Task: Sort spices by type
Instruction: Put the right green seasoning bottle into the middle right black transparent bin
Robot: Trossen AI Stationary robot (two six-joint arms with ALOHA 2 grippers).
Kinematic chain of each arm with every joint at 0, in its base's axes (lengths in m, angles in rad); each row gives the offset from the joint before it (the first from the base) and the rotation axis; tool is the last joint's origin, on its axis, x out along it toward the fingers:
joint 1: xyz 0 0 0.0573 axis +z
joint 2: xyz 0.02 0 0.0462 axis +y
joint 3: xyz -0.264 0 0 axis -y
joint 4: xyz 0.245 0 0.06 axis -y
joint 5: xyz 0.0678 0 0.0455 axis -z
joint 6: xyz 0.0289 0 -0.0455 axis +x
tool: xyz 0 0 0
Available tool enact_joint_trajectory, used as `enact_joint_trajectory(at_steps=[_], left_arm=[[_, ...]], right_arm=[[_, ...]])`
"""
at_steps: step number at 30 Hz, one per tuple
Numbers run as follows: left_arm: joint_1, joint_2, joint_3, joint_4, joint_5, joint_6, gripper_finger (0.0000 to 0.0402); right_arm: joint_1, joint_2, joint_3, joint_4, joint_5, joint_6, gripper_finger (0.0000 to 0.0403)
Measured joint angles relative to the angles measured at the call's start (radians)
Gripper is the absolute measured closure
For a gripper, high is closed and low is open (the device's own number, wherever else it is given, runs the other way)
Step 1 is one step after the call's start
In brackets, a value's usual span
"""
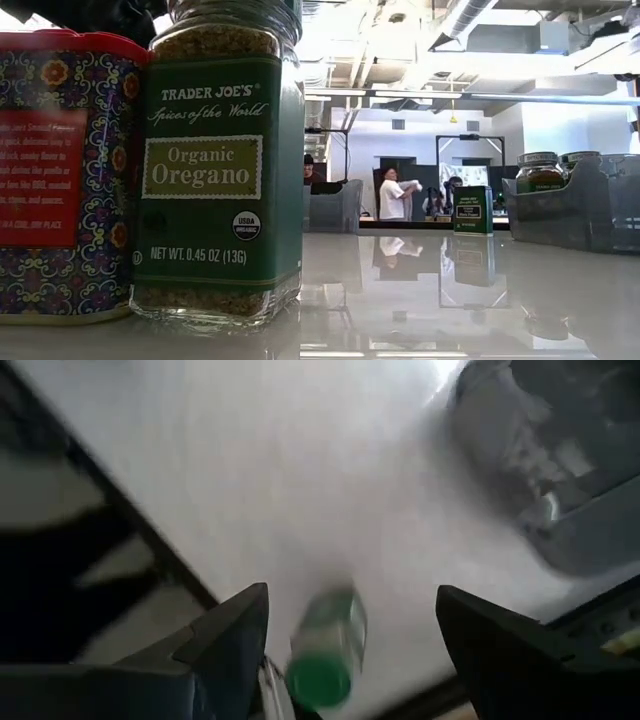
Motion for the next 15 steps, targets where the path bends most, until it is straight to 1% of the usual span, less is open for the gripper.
enact_joint_trajectory(at_steps=[4, 7, 13, 15], left_arm=[[0.000, 0.000, 0.000, -0.002, 0.000, -0.068, 0.0166], [0.000, 0.000, 0.000, -0.002, 0.000, -0.114, 0.0166], [0.000, 0.000, 0.000, -0.003, 0.000, -0.170, 0.0166], [0.000, 0.000, 0.000, -0.002, 0.000, -0.178, 0.0166]], right_arm=[[0.138, 0.042, 0.001, 0.019, 0.000, 0.005, 0.0088], [0.211, 0.078, 0.001, 0.048, -0.001, -0.001, 0.0088], [0.287, 0.134, 0.001, 0.159, -0.013, -0.023, 0.0088], [0.296, 0.143, 0.001, 0.155, -0.015, -0.050, 0.0088]])
